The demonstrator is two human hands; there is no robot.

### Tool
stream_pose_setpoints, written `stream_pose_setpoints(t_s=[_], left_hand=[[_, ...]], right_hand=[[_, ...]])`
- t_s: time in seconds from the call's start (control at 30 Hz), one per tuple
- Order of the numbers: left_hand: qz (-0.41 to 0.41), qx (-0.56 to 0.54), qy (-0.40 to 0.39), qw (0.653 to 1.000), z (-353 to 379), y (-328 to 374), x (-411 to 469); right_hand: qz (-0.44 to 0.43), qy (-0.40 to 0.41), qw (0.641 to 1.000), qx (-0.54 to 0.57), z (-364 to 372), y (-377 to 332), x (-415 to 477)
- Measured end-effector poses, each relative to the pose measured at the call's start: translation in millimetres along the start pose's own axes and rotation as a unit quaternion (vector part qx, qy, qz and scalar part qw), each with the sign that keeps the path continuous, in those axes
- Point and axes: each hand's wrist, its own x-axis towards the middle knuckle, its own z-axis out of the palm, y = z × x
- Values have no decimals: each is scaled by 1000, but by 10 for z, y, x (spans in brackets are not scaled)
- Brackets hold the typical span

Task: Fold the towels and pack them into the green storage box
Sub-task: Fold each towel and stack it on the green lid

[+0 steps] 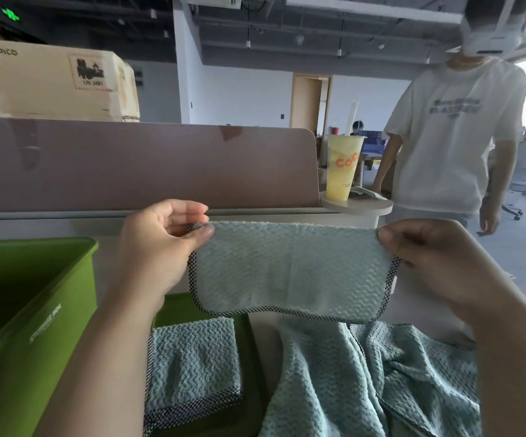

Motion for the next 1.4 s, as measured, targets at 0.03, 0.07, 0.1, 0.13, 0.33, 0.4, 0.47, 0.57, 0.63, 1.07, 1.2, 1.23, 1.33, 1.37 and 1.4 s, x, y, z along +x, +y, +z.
stream_pose_setpoints(t_s=[0.03,0.07,0.1,0.13,0.33,0.4,0.47,0.57,0.63,1.07,1.2,1.23,1.33,1.37,1.4], left_hand=[[0,6,2,1000,-3,2,1],[-1,13,5,1000,-6,1,3],[-2,22,9,1000,-9,0,2],[-4,30,15,999,-14,-2,1],[-3,38,22,999,-22,36,-13],[2,30,31,999,-23,47,-10],[5,26,45,999,-19,56,-9],[12,13,61,998,4,72,-16],[19,7,64,998,20,98,-29],[35,-70,-135,988,237,511,-254],[63,-83,-213,971,250,696,-351],[62,-86,-218,970,232,717,-355],[28,-60,-260,963,154,714,-341],[7,-36,-284,958,131,712,-344],[-11,-22,-302,953,114,714,-350]], right_hand=[[-4,7,1000,-5,10,4,7],[-8,12,1000,-10,17,8,15],[-15,17,1000,-15,20,5,22],[-26,25,999,-25,21,-1,27],[-72,30,996,-34,-1,-11,13],[-81,40,996,-27,9,-18,8],[-87,45,995,-31,24,-49,0],[-72,28,996,-55,50,-11,18],[-39,3,997,-69,69,63,34],[-81,-169,976,-114,423,-482,-185],[-175,-188,966,-29,549,-718,-301],[-187,-176,966,-13,548,-732,-313],[-206,-113,971,45,469,-800,-349],[-201,-89,973,74,423,-824,-358],[-188,-73,974,99,382,-858,-373]])
